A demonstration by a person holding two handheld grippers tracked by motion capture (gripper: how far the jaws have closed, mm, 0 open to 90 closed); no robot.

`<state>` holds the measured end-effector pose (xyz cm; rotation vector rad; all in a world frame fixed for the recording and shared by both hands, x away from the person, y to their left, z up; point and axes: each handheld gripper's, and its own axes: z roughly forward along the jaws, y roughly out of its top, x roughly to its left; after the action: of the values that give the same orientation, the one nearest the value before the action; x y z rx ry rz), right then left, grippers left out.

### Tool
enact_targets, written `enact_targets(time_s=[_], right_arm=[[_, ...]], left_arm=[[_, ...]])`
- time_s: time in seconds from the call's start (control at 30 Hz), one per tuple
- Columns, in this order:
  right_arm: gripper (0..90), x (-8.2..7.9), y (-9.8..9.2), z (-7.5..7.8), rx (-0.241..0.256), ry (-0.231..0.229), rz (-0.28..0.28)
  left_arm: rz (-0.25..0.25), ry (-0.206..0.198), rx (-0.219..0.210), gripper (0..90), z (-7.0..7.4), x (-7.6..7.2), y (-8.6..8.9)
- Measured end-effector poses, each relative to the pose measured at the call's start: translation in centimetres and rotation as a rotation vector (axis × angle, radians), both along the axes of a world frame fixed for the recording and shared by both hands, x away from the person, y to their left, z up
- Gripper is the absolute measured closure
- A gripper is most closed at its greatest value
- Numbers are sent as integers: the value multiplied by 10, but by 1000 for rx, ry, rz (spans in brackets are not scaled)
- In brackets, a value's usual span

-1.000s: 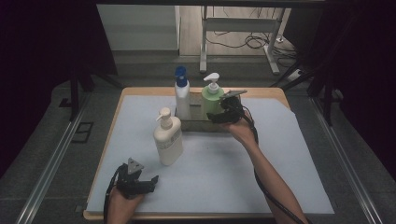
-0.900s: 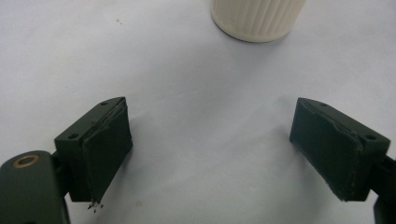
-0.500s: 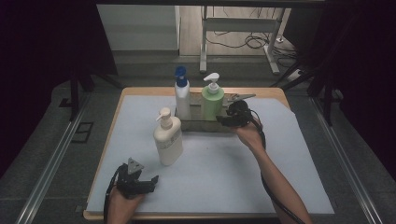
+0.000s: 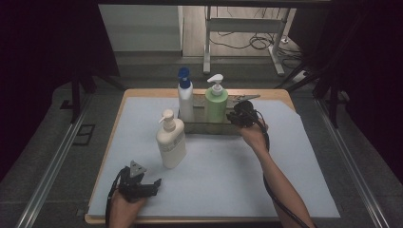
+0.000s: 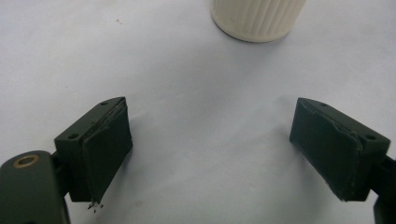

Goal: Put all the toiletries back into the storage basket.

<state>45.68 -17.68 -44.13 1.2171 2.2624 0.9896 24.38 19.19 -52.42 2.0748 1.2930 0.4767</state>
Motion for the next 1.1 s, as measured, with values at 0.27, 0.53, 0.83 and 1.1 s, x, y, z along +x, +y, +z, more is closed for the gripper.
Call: enact_targets(time_s=[0.27,0.53,0.83,1.1], right_arm=[[877,13,4,-6,4,14,-51],[896,21,10,-8,12,29,-57],[897,25,11,-14,35,56,-69],[896,25,14,-14,39,60,-62]], left_arm=[[0,0,-1,123,0,0,0],[0,0,0,123,0,0,0],[0,0,0,123,0,0,0],[0,0,0,123,0,0,0]])
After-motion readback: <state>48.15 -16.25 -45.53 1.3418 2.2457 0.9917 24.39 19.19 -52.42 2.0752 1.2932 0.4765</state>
